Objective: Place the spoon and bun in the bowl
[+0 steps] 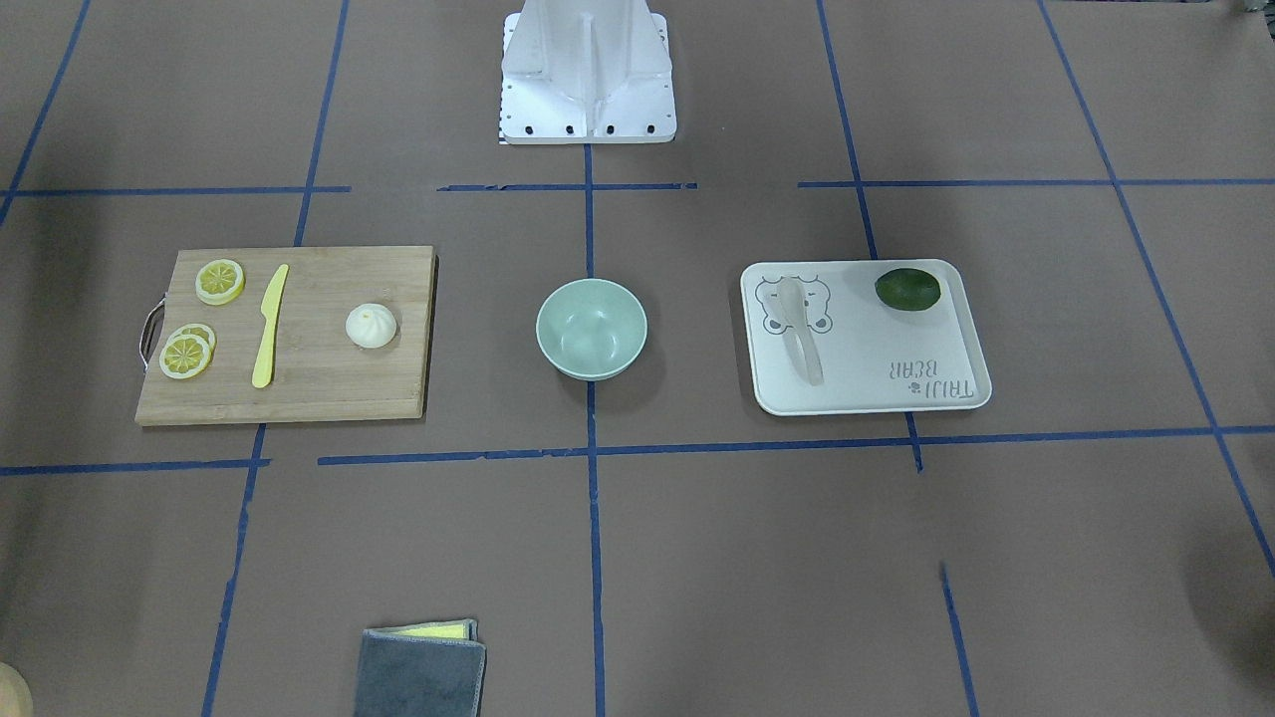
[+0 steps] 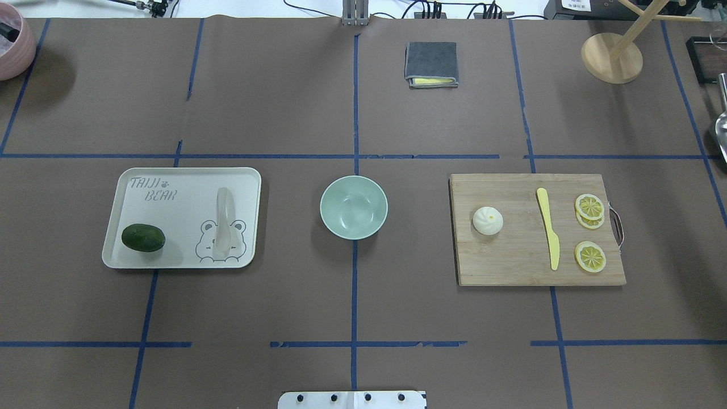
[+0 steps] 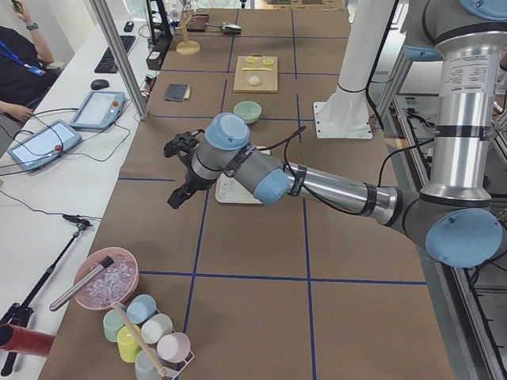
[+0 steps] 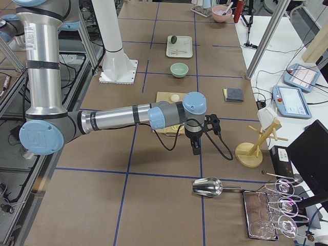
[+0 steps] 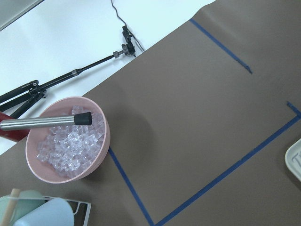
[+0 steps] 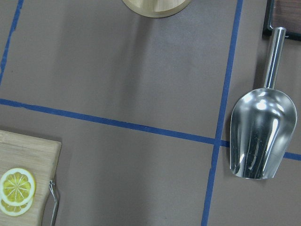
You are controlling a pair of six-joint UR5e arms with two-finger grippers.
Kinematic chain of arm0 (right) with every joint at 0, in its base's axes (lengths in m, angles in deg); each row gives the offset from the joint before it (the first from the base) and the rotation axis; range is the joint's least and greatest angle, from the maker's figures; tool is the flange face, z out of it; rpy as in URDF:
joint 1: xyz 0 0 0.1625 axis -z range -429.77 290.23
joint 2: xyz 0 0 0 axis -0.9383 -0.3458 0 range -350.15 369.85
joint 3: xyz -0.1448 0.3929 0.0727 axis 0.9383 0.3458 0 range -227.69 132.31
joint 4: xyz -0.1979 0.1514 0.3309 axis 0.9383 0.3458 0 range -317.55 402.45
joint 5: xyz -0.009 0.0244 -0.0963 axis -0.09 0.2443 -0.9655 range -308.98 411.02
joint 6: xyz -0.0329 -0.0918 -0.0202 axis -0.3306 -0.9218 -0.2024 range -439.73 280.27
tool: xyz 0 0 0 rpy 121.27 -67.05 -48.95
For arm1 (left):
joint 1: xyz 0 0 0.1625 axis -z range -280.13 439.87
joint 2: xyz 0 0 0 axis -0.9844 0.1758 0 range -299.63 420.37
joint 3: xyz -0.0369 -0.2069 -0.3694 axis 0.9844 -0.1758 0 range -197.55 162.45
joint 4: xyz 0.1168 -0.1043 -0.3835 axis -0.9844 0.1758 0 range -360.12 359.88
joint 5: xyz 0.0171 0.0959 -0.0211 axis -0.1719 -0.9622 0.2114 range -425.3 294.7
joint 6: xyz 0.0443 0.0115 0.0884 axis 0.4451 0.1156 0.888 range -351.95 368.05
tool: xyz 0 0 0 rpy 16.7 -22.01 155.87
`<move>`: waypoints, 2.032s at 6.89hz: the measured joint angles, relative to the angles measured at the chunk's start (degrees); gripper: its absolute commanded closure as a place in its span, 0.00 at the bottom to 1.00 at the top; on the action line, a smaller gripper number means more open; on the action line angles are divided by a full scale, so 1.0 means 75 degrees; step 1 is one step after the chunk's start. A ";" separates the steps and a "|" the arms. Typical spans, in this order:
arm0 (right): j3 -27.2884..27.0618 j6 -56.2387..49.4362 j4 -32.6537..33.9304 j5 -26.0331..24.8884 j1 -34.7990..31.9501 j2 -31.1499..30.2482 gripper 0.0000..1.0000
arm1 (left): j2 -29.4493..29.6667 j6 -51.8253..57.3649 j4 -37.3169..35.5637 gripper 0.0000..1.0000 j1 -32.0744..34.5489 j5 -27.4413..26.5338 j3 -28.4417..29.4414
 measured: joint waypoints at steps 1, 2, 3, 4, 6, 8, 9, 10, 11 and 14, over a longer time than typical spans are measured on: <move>-0.0018 0.0060 0.0000 0.0044 0.0000 0.0017 0.00 | -0.0001 -0.1257 0.0873 0.00 -0.0760 -0.0123 0.0027; -0.0042 0.0091 -0.0004 0.0073 0.0000 0.0017 0.00 | 0.0001 -0.2288 0.1391 0.00 -0.1406 -0.0223 0.0010; -0.0042 0.0096 -0.0006 0.0086 0.0000 0.0014 0.00 | 0.0011 -0.3397 0.1598 0.00 -0.2064 -0.0545 -0.0047; -0.0020 0.0094 -0.0007 0.0090 0.0000 0.0012 0.00 | 0.0047 -0.4517 0.1575 0.05 -0.2817 -0.1257 -0.0106; 0.0000 0.0091 -0.0008 0.0092 0.0000 0.0010 0.00 | 0.0630 -0.6580 0.0620 0.18 -0.4296 -0.2581 -0.0103; 0.0016 0.0090 -0.0008 0.0085 0.0000 0.0002 0.00 | 0.1810 -0.7640 -0.1181 0.22 -0.5293 -0.3339 0.0105; 0.0019 0.0090 -0.0008 0.0082 0.0000 0.0000 0.00 | 0.2206 -0.7778 -0.1695 0.22 -0.5578 -0.3509 0.0325; 0.0019 0.0090 -0.0008 0.0084 0.0000 -0.0001 0.00 | 0.2401 -0.7829 -0.1903 0.22 -0.5812 -0.3576 0.0526; 0.0020 0.0090 -0.0008 0.0089 0.0000 -0.0002 0.00 | 0.2493 -0.7850 -0.1977 0.23 -0.6036 -0.3624 0.0653; 0.0035 0.0090 -0.0007 0.0089 0.0000 -0.0002 0.00 | 0.2594 -0.7860 -0.2010 0.33 -0.6446 -0.3827 0.0912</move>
